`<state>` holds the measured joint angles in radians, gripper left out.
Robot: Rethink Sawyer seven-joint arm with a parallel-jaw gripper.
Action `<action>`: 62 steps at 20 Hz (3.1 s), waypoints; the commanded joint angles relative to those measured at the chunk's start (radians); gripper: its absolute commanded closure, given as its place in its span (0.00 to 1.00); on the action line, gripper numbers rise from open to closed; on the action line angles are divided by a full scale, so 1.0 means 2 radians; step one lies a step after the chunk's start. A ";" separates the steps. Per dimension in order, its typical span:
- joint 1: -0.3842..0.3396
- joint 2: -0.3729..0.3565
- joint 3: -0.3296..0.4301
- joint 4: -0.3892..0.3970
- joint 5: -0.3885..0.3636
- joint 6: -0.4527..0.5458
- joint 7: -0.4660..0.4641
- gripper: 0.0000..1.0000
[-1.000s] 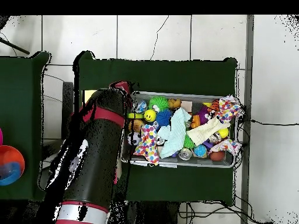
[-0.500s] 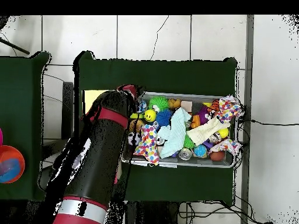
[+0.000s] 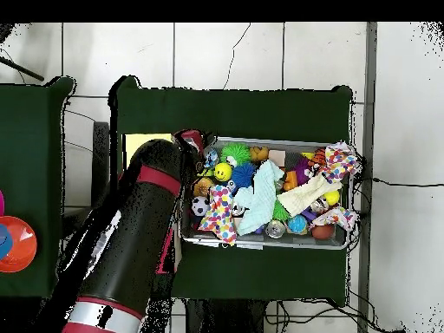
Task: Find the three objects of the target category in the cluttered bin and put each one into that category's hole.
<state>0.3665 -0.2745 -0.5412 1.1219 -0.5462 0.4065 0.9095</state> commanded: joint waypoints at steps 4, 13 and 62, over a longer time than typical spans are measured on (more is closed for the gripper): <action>0.015 0.036 -0.010 -0.008 0.014 -0.013 0.180 1.00; 0.005 0.053 0.001 -0.004 0.022 -0.040 0.193 1.00; -0.001 0.089 0.050 -0.004 0.041 -0.079 0.144 1.00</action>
<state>0.3719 -0.1197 -0.5902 1.1125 -0.4703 0.2730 1.0615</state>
